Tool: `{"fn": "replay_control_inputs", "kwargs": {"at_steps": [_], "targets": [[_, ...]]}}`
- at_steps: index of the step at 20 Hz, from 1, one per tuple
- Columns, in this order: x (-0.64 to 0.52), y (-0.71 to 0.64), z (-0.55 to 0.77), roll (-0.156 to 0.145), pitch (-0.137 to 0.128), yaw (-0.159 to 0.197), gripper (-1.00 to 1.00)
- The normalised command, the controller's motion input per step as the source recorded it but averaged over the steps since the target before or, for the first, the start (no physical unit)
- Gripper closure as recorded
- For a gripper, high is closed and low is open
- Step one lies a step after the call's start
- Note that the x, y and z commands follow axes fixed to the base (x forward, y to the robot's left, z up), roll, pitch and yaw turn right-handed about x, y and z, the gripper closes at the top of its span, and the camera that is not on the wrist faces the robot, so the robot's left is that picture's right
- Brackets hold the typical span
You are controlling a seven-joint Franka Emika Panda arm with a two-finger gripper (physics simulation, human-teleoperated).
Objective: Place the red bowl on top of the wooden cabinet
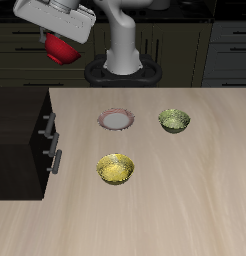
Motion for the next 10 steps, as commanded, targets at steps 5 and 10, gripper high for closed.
{"fn": "replay_control_inputs", "kwargs": {"at_steps": [5, 10], "targets": [[-0.05, -0.22, 0.02, -0.038, 0.001, -0.003, 1.0], [-0.03, -0.12, 0.11, -0.018, -0.019, -0.014, 1.0]]}}
